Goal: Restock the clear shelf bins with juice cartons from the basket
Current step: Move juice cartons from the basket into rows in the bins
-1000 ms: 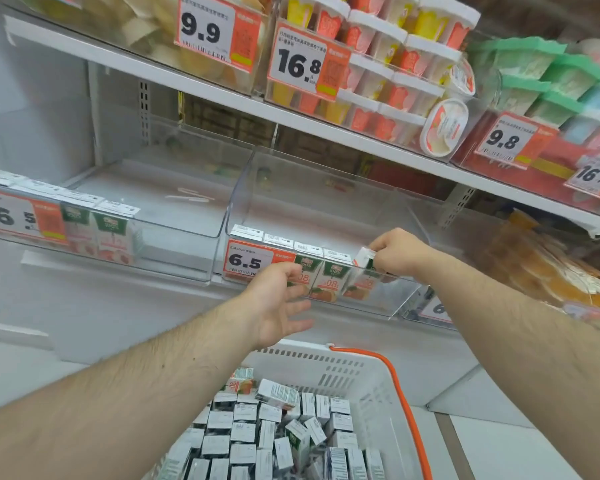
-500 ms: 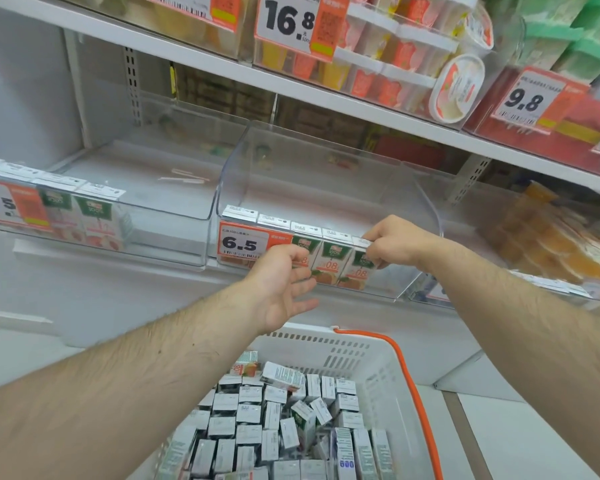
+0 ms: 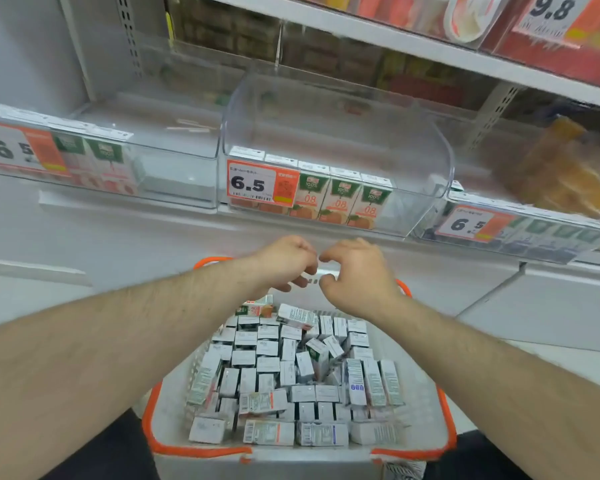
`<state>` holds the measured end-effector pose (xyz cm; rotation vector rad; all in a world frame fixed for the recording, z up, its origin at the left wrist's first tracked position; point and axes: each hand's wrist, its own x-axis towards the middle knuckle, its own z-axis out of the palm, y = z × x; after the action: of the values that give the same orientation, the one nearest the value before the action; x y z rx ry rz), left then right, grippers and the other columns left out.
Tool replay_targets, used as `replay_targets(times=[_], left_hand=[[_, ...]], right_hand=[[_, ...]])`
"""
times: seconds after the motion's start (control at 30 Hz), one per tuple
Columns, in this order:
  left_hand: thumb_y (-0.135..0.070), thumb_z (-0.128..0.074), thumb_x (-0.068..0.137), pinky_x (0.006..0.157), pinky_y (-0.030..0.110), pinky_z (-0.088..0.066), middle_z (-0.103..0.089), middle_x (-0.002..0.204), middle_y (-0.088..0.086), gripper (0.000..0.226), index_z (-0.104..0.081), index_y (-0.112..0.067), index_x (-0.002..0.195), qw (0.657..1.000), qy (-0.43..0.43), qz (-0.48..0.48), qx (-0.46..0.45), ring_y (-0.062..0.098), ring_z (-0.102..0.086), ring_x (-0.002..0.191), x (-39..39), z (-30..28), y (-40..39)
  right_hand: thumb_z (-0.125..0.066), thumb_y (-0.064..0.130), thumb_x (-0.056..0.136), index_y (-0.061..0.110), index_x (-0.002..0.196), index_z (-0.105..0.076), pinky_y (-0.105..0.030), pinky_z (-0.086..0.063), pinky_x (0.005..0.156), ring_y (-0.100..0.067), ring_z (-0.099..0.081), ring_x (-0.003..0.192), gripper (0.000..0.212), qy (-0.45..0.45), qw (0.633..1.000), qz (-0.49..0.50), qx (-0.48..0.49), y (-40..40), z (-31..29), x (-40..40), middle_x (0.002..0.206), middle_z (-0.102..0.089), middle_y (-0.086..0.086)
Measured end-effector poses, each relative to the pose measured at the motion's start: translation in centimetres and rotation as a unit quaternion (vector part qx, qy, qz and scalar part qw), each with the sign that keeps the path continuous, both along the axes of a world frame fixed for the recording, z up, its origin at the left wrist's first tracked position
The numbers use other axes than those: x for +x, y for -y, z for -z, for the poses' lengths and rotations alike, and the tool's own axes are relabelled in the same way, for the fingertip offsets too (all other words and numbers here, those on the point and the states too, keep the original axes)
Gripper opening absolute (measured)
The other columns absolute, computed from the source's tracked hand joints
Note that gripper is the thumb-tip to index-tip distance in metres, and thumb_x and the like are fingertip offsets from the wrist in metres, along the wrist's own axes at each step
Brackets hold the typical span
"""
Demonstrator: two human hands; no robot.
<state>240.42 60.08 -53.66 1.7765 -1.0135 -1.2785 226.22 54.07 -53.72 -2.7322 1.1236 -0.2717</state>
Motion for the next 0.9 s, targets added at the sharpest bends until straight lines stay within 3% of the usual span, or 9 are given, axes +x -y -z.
replay_targets(times=[0.13, 0.23, 0.37, 0.43, 0.5, 0.57, 0.67, 0.8, 0.9], left_hand=[[-0.014, -0.053, 0.091, 0.068, 0.030, -0.043, -0.065, 0.100, 0.008, 0.011, -0.062, -0.016, 0.098, 0.977, 0.167, 0.127, 0.043, 0.028, -0.063, 0.088, 0.2, 3.0, -1.6], [-0.016, -0.050, 0.093, 0.084, 0.032, -0.048, -0.064, 0.111, 0.002, 0.022, -0.063, -0.016, 0.111, 0.934, 0.267, 0.217, 0.092, 0.021, -0.058, 0.096, 0.3, 5.4, -2.3], [-0.016, -0.047, 0.095, 0.079, 0.029, -0.043, -0.059, 0.112, 0.007, 0.021, -0.061, -0.011, 0.110, 0.897, 0.312, 0.275, 0.150, 0.021, -0.052, 0.093, -0.9, 10.1, -2.5], [-0.017, -0.048, 0.094, 0.075, 0.031, -0.042, -0.053, 0.104, 0.006, 0.016, -0.057, -0.014, 0.106, 0.881, 0.321, 0.294, 0.185, 0.022, -0.049, 0.090, -1.7, 13.2, -2.9], [-0.022, -0.054, 0.092, 0.079, 0.032, -0.045, -0.054, 0.110, 0.004, 0.029, -0.057, -0.014, 0.120, 0.873, 0.308, 0.312, 0.214, 0.022, -0.053, 0.095, -2.5, 16.2, -3.7], [-0.031, -0.062, 0.087, 0.089, 0.036, -0.049, -0.053, 0.124, 0.004, 0.048, -0.050, -0.020, 0.132, 0.869, 0.296, 0.327, 0.224, 0.023, -0.055, 0.106, -3.3, 18.9, -4.5], [-0.040, -0.068, 0.080, 0.096, 0.043, -0.048, -0.049, 0.131, 0.001, 0.062, -0.044, -0.029, 0.136, 0.868, 0.302, 0.329, 0.216, 0.023, -0.052, 0.114, -4.2, 21.7, -5.4], [-0.031, -0.068, 0.082, 0.099, 0.040, -0.046, -0.052, 0.132, 0.002, 0.058, -0.047, -0.027, 0.135, 0.882, 0.288, 0.321, 0.187, 0.023, -0.052, 0.117, -4.6, 23.2, -5.2], [-0.026, -0.063, 0.088, 0.088, 0.037, -0.052, -0.057, 0.128, 0.001, 0.039, -0.055, -0.026, 0.126, 0.889, 0.285, 0.319, 0.165, 0.022, -0.059, 0.106, -4.0, 23.2, -4.5]], right_hand=[[-0.060, 0.024, 0.082, 0.021, 0.119, -0.068, -0.032, -0.049, 0.092, -0.022, -0.059, 0.113, 0.039, -0.137, 0.979, 0.030, 0.149, 1.3, 5.9, -1.4, 0.119, -0.068, 0.001], [-0.059, 0.022, 0.083, 0.020, 0.126, -0.063, -0.033, -0.050, 0.092, -0.023, -0.058, 0.112, 0.043, -0.230, 0.953, 0.042, 0.194, 2.1, 9.9, -3.5, 0.123, -0.065, -0.003], [-0.059, 0.026, 0.085, 0.019, 0.131, -0.052, -0.037, -0.045, 0.098, -0.027, -0.053, 0.118, 0.047, -0.366, 0.920, -0.022, 0.139, 1.4, 14.5, -7.0, 0.130, -0.057, -0.009], [-0.063, 0.033, 0.082, 0.022, 0.141, -0.042, -0.043, -0.036, 0.106, -0.028, -0.045, 0.128, 0.064, -0.417, 0.901, -0.053, 0.105, 0.9, 16.6, -8.3, 0.141, -0.047, -0.010], [-0.070, 0.039, 0.076, 0.023, 0.149, -0.028, -0.051, -0.024, 0.114, -0.032, -0.031, 0.139, 0.086, -0.449, 0.885, -0.075, 0.096, 0.6, 18.5, -9.1, 0.154, -0.029, -0.015], [-0.073, 0.041, 0.073, 0.021, 0.152, -0.019, -0.053, -0.019, 0.116, -0.034, -0.023, 0.143, 0.098, -0.468, 0.875, -0.095, 0.077, 0.4, 19.7, -9.5, 0.157, -0.020, -0.018], [-0.072, 0.038, 0.075, 0.018, 0.149, -0.025, -0.050, -0.026, 0.111, -0.034, -0.028, 0.138, 0.091, -0.480, 0.869, -0.113, 0.047, 0.2, 20.8, -9.6, 0.152, -0.026, -0.018], [-0.068, 0.034, 0.080, 0.016, 0.142, -0.040, -0.050, -0.027, 0.110, -0.032, -0.035, 0.134, 0.071, -0.461, 0.878, -0.121, 0.043, 0.7, 21.3, -8.9, 0.146, -0.034, -0.016], [-0.068, 0.048, 0.075, 0.022, 0.137, -0.048, -0.046, -0.031, 0.109, -0.028, -0.043, 0.127, 0.070, -0.376, 0.913, -0.036, 0.157, 1.6, 20.1, -8.2, 0.139, -0.042, -0.010]])
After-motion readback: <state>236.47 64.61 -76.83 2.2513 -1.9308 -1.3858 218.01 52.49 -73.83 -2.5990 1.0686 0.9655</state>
